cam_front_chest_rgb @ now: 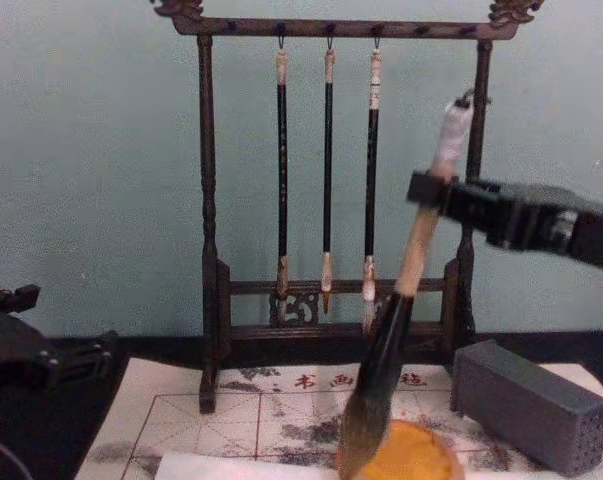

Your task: Pick up the brush from the inkstone, write on the paper, then place the brush back to its original position.

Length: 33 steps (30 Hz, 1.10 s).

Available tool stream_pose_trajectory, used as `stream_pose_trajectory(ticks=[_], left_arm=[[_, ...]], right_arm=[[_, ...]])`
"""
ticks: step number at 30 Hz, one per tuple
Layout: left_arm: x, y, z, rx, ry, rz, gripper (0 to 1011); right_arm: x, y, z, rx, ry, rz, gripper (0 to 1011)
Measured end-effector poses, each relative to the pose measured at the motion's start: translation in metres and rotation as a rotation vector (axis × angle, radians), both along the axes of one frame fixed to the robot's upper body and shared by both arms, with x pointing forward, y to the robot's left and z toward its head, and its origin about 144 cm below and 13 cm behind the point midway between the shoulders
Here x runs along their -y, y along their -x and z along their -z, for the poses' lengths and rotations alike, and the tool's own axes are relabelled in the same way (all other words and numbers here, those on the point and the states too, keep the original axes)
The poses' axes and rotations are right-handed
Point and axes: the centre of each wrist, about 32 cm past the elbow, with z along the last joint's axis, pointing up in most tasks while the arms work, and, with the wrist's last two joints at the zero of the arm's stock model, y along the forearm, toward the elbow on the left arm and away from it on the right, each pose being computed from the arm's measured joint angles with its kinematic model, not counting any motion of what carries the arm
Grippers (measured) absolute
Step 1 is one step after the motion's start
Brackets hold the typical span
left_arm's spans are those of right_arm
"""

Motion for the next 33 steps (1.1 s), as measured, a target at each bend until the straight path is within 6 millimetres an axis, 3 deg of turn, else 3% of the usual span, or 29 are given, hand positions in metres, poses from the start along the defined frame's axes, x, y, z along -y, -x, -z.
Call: stream_pose_trajectory(ticks=[18, 33], left_arm=[[0.0, 0.0, 0.0, 0.0, 0.0, 0.0, 1001], [0.0, 0.0, 0.0, 0.0, 0.0, 0.0, 1001]], right_arm=[[0.02, -0.028, -0.024, -0.155, -0.239, 0.185, 184], [0.029, -0.038, -0.014, -0.437, -0.342, 0.357, 184]])
